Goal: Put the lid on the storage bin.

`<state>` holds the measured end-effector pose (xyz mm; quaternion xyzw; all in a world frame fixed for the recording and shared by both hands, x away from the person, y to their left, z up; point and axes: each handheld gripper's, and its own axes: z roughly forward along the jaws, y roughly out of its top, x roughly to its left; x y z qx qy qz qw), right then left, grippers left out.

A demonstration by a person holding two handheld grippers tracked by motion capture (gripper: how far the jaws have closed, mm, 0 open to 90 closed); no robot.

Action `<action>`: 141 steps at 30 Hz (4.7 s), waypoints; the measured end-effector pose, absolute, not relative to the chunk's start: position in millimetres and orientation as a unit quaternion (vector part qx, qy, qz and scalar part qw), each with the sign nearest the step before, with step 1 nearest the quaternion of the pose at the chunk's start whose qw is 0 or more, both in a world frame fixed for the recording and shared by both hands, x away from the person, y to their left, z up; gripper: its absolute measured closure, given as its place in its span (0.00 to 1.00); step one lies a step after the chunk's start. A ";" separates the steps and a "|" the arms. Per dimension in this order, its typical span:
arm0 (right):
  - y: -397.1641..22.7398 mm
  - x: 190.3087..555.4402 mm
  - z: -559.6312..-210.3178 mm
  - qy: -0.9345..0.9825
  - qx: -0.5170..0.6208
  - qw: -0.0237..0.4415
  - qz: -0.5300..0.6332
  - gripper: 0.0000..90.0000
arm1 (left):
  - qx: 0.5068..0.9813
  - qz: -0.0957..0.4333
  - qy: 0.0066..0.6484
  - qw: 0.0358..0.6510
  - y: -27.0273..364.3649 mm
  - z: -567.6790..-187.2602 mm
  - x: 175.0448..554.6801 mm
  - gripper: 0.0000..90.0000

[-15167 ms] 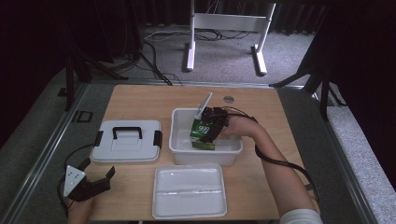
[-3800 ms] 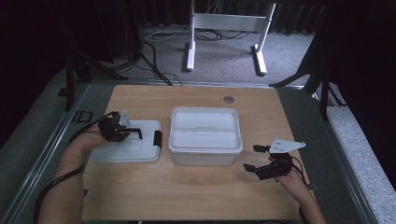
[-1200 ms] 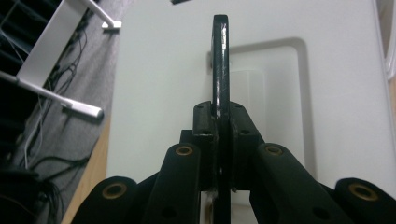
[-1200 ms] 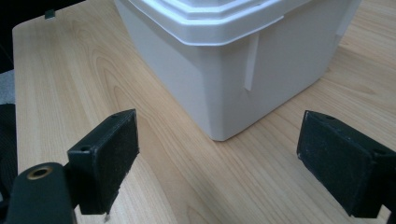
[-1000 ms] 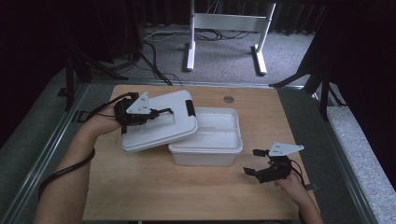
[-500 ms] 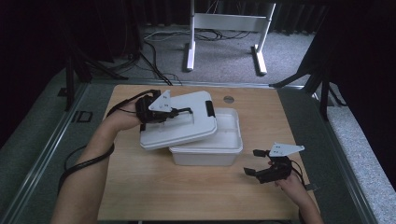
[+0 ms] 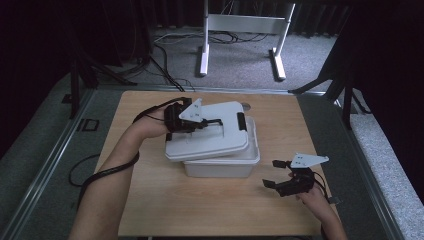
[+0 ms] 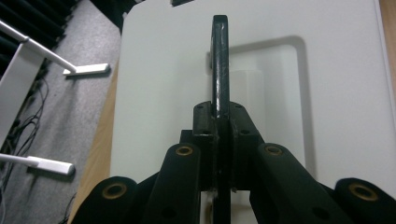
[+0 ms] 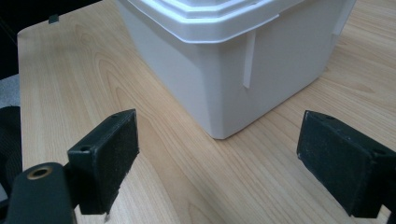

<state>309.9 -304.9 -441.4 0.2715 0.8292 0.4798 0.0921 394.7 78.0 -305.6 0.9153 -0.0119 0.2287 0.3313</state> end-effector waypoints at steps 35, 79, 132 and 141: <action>-308.5 311.5 -444.9 0.828 0.276 0.087 0.481 0.14 | 0.942 0.181 -0.040 0.281 16.4 -328.0 407.3 0.94; -311.7 311.1 -450.9 0.827 0.288 0.089 0.474 0.14 | 0.890 0.208 0.108 0.390 100.8 -326.5 403.6 0.10; -307.7 313.3 -458.9 0.831 0.291 0.084 0.467 0.14 | 0.858 0.225 0.226 0.403 208.5 -396.8 385.6 0.10; -307.6 313.4 -460.0 0.832 0.290 0.084 0.465 0.14 | 0.861 0.217 0.237 0.395 214.6 -414.2 384.1 0.10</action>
